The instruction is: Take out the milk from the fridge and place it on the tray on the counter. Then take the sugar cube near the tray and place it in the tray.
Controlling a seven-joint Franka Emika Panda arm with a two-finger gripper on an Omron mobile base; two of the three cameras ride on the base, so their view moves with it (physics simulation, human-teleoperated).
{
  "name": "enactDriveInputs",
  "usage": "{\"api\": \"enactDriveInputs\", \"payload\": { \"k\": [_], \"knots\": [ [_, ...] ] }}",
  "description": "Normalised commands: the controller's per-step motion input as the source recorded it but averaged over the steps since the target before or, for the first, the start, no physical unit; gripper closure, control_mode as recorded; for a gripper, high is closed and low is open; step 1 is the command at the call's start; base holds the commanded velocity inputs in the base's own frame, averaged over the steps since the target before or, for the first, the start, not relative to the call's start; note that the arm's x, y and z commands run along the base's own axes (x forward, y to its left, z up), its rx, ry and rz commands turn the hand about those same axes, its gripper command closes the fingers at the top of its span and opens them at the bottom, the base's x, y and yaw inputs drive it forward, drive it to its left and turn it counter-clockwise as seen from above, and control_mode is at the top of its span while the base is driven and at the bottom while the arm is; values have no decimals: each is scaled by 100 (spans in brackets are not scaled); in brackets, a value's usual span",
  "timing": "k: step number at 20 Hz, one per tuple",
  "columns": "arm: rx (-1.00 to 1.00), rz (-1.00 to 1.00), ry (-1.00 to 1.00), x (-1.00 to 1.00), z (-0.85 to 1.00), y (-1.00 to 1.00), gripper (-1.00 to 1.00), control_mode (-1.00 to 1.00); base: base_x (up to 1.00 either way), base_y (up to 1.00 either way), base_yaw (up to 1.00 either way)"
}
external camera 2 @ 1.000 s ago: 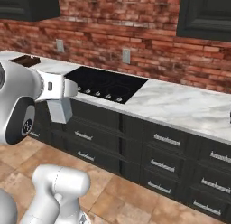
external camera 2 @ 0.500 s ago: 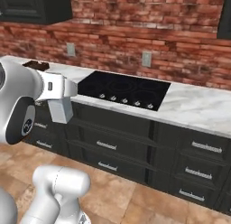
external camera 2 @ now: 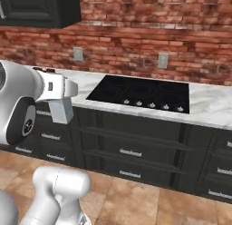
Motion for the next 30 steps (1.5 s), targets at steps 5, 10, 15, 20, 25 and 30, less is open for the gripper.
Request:
{"api": "enactDriveInputs", "payload": {
  "k": [5, 10, 15, 20, 25, 30],
  "knots": [
    [0, 0, 0, 0, 0, 0, 100, 100, 24, 78, -43],
    [0, 0, 0, 0, 0, 0, 100, 100, 22, 100, -40],
    [0, 0, 0, 0, 0, 0, 100, 100, 45, 100, -3],
    [0, 0, 0, 0, 0, 0, 100, 100, 45, 100, 35],
    [0, 0, 0, 0, 0, 0, 100, 100, 13, 91, 32],
    [0, 0, 0, 0, 0, 0, 100, 100, 56, 7, -3]
  ]
}}
